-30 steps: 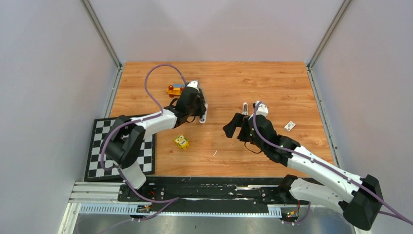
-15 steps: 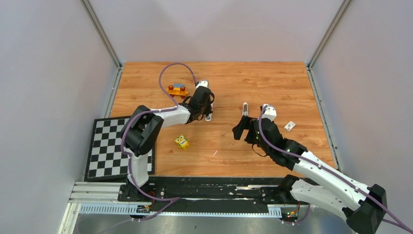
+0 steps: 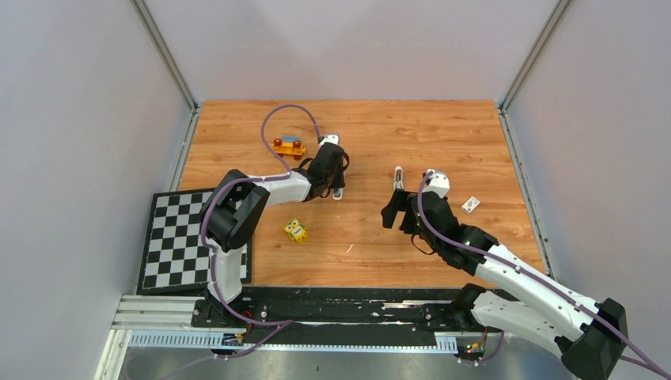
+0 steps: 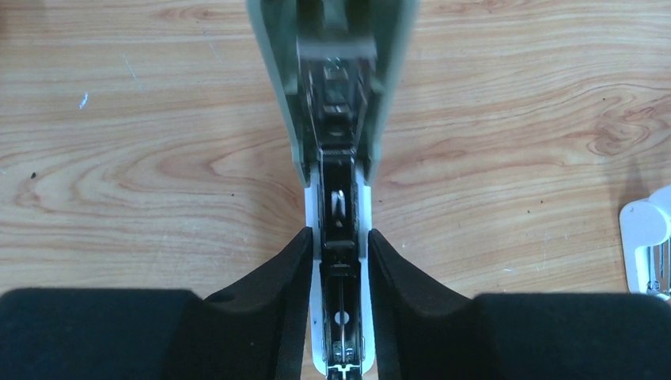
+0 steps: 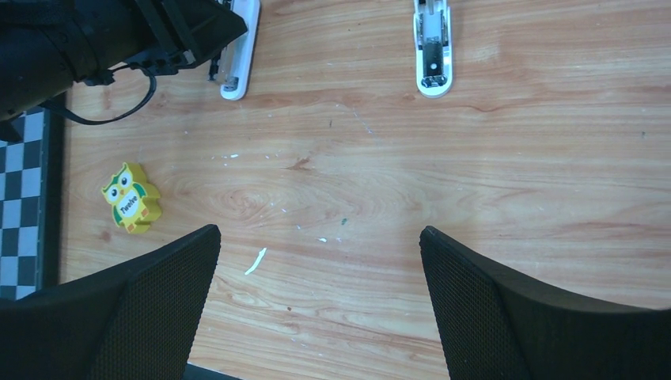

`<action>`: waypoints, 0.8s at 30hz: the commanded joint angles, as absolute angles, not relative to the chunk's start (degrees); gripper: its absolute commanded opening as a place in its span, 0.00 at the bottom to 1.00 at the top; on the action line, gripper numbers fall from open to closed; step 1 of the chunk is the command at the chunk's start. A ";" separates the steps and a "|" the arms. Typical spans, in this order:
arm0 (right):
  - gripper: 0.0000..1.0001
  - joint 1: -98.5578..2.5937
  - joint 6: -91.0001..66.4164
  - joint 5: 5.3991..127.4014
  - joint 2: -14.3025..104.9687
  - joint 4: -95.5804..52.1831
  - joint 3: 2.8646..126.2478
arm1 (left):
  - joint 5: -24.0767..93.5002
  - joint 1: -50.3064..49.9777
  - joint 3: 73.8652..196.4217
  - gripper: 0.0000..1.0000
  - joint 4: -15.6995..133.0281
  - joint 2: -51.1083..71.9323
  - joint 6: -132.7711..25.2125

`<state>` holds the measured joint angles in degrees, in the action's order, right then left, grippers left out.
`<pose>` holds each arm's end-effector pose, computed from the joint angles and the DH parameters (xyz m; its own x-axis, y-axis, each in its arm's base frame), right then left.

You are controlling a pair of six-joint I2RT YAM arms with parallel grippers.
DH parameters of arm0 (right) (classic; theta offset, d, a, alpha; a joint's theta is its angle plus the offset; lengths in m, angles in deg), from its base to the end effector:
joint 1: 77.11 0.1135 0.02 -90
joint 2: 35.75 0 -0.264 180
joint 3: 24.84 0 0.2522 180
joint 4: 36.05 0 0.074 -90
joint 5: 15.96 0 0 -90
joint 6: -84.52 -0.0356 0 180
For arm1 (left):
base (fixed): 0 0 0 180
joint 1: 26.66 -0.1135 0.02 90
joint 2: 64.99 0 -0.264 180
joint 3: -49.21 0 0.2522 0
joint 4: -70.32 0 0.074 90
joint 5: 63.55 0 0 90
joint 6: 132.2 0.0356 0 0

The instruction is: Load the staples into the stapler

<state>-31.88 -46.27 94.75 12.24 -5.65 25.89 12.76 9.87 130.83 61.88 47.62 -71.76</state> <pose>0.1429 0.1262 0.2719 -0.5372 0.3261 -0.7778 -0.1222 0.8824 0.4543 0.3438 -0.2442 0.1584 -0.6568 -0.1100 -0.7460 0.1235 0.9603 -0.2503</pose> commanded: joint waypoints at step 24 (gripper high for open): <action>1.00 -66.77 -38.22 96.93 27.26 5.04 32.88 | 26.09 10.30 122.84 0.80 42.18 6.35 -65.03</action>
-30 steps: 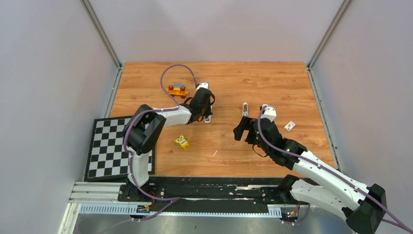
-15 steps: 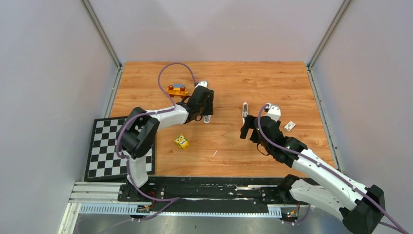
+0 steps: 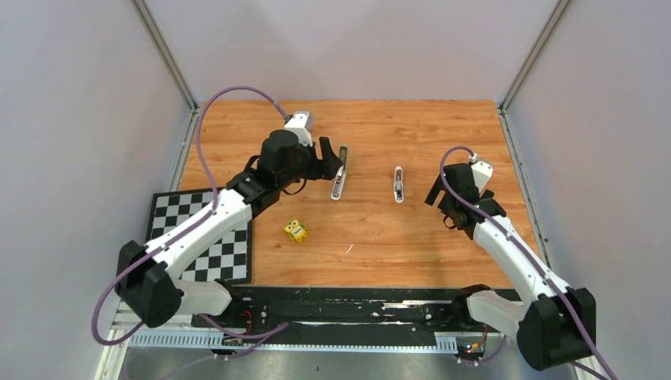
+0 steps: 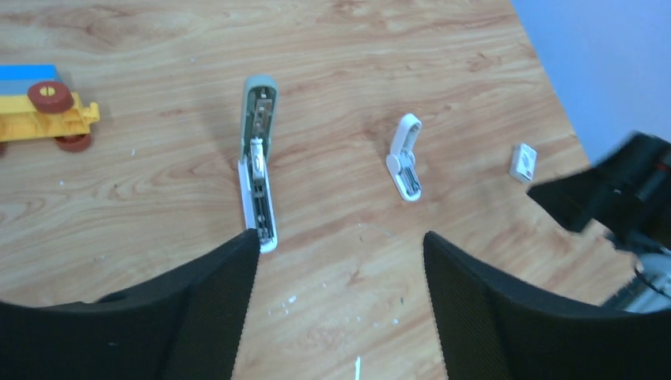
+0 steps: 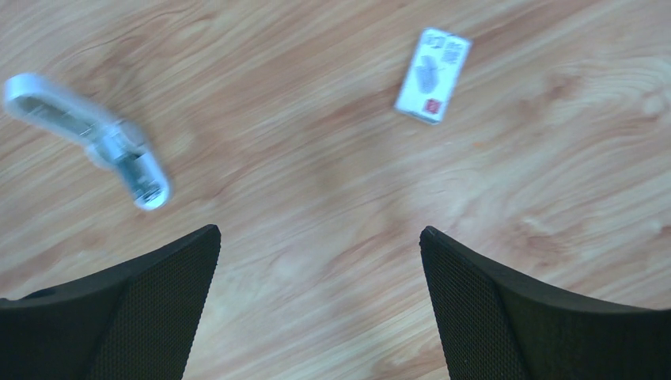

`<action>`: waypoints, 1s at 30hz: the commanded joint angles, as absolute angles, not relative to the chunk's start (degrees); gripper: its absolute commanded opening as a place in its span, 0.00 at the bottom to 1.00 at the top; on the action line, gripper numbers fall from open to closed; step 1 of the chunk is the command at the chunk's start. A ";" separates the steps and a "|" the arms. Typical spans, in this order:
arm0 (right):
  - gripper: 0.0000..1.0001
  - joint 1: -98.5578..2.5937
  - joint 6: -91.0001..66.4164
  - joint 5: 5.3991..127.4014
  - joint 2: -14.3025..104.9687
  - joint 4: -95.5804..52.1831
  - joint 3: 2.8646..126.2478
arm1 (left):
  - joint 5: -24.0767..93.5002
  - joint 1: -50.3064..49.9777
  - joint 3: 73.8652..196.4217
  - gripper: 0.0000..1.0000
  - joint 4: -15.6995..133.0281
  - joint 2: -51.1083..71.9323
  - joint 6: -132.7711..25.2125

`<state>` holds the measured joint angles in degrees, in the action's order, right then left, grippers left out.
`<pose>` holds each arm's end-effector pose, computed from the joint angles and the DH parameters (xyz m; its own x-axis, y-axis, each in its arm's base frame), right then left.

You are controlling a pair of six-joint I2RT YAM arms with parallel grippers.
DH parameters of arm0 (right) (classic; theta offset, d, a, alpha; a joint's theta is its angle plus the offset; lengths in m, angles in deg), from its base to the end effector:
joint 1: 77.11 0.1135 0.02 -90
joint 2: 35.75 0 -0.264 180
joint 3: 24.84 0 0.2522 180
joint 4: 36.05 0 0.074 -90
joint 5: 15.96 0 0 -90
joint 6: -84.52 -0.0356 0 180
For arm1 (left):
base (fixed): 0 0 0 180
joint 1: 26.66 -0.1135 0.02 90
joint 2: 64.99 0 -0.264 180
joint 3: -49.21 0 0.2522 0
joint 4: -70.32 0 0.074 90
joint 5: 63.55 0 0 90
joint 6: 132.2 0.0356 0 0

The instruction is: Load the staples into the stapler

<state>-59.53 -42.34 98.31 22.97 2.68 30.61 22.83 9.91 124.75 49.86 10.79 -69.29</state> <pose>0.2083 0.0506 0.2535 -0.5009 0.4149 -0.7596 0.3953 0.8904 0.2257 0.2502 -0.1828 0.3296 -0.5019 -0.1935 -0.8430 0.3579 0.8408 -0.4061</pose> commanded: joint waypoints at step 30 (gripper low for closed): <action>0.83 -88.31 -28.12 79.44 56.03 1.17 45.03 | 32.46 10.33 116.15 1.00 30.27 -5.11 -56.98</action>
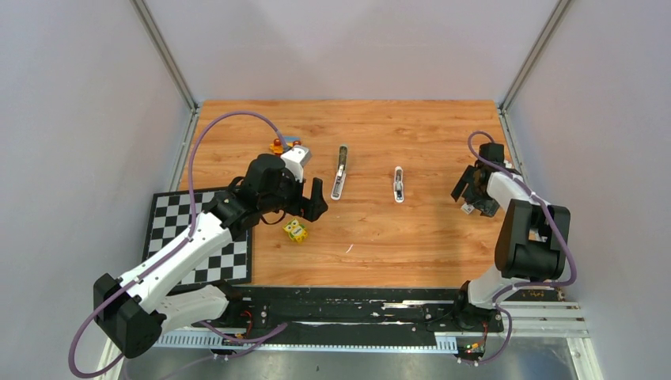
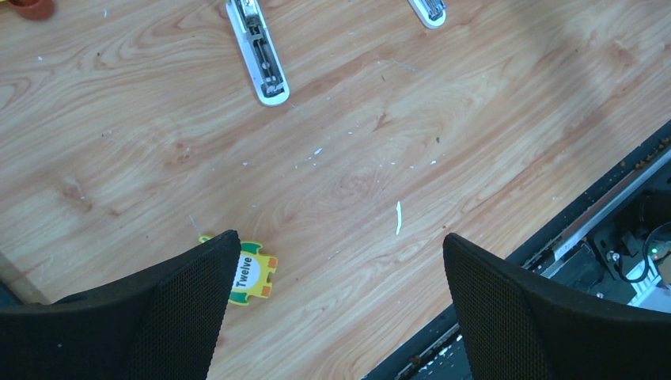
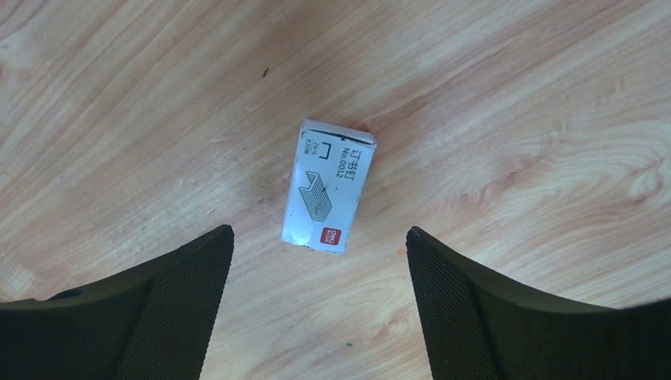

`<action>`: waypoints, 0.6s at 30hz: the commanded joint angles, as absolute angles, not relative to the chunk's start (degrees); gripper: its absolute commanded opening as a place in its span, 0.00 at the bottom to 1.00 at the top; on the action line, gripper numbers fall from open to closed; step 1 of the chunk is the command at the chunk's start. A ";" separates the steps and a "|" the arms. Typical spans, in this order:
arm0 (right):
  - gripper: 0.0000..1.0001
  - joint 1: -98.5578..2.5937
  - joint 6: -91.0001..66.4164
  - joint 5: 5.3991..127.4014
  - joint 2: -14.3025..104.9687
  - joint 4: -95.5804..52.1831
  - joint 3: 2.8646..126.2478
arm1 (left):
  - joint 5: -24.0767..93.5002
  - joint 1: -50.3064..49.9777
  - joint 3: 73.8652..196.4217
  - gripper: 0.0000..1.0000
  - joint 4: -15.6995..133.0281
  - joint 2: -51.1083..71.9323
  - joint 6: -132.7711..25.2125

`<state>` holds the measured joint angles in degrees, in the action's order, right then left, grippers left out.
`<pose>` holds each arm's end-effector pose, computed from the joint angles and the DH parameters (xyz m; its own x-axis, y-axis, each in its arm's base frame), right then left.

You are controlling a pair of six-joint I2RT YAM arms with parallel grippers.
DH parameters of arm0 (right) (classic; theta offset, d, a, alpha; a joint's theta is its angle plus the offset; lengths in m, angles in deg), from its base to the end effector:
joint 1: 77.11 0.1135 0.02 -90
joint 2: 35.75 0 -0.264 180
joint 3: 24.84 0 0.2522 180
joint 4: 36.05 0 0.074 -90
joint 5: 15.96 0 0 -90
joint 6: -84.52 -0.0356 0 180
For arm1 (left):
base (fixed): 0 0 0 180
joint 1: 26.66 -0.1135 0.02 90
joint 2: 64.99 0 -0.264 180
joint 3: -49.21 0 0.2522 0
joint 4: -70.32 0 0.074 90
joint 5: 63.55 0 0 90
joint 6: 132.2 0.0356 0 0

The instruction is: Load the staples into the stapler

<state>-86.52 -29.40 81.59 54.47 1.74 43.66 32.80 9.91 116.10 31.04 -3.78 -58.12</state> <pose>0.3058 -0.0554 0.1900 -0.6847 0.5209 -0.5097 0.5530 0.8269 0.1022 0.1863 -0.1431 0.3093 -0.6101 0.1132 -0.7842 0.5187 0.8052 -0.2873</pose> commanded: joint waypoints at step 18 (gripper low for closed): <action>0.70 -88.42 -25.06 79.20 60.58 -0.14 46.55 | 31.49 10.38 115.82 1.00 30.61 -5.28 -57.22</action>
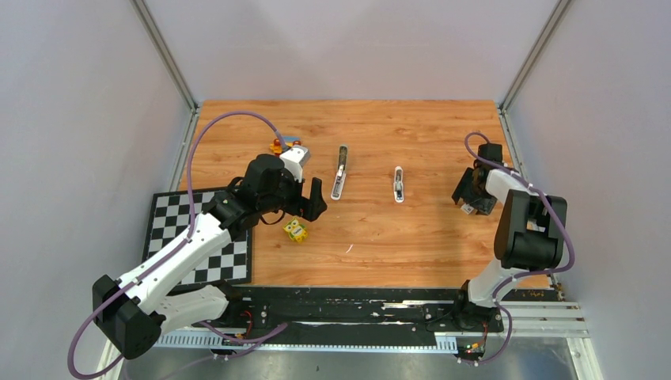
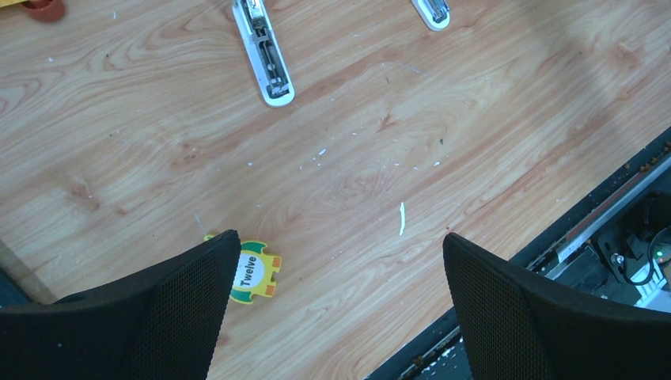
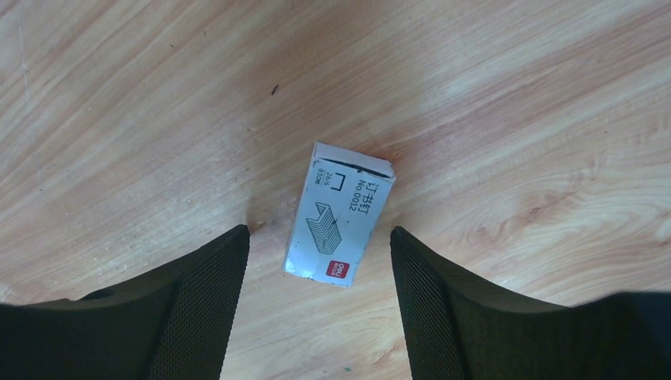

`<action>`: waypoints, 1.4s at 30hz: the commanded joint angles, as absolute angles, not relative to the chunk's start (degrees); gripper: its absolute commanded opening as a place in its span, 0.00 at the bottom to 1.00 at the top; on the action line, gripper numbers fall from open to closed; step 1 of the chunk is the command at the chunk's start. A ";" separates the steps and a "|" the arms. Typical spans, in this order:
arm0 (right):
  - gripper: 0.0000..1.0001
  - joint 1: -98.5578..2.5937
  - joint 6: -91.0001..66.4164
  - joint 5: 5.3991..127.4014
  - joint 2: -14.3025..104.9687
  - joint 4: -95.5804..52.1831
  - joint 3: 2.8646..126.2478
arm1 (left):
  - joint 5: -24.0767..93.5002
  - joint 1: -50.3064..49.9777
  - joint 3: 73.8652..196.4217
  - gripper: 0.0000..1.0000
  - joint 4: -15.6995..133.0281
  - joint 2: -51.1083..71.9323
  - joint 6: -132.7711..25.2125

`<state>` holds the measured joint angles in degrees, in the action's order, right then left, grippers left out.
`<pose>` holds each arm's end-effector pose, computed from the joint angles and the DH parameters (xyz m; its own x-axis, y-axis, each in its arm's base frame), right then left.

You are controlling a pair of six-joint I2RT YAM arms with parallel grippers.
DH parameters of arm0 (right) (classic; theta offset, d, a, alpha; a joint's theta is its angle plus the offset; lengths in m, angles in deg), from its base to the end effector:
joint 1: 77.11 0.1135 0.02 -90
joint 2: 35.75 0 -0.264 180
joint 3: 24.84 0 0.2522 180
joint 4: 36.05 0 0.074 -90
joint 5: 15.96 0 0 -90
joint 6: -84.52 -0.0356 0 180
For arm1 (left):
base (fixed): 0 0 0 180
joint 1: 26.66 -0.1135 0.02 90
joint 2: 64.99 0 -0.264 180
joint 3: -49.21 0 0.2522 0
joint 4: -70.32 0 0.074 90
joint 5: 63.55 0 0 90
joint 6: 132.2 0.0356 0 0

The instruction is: Load the staples into the stapler

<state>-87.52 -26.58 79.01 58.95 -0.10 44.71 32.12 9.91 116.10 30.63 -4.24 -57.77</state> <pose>0.3170 -0.0614 0.1736 -0.7237 0.4976 -0.4782 0.5163 0.8501 0.1032 0.1850 -0.1416 0.3103 -0.6045 0.1158 -0.7882 0.5157 0.8110 -0.2763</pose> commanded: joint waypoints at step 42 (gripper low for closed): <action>0.34 -76.10 -17.15 75.64 56.06 2.71 45.85 | 27.88 9.23 115.06 1.00 29.14 -6.73 -61.13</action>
<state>-82.08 -20.07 77.86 60.46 0.03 47.53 30.00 9.91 115.35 30.61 -5.73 -58.41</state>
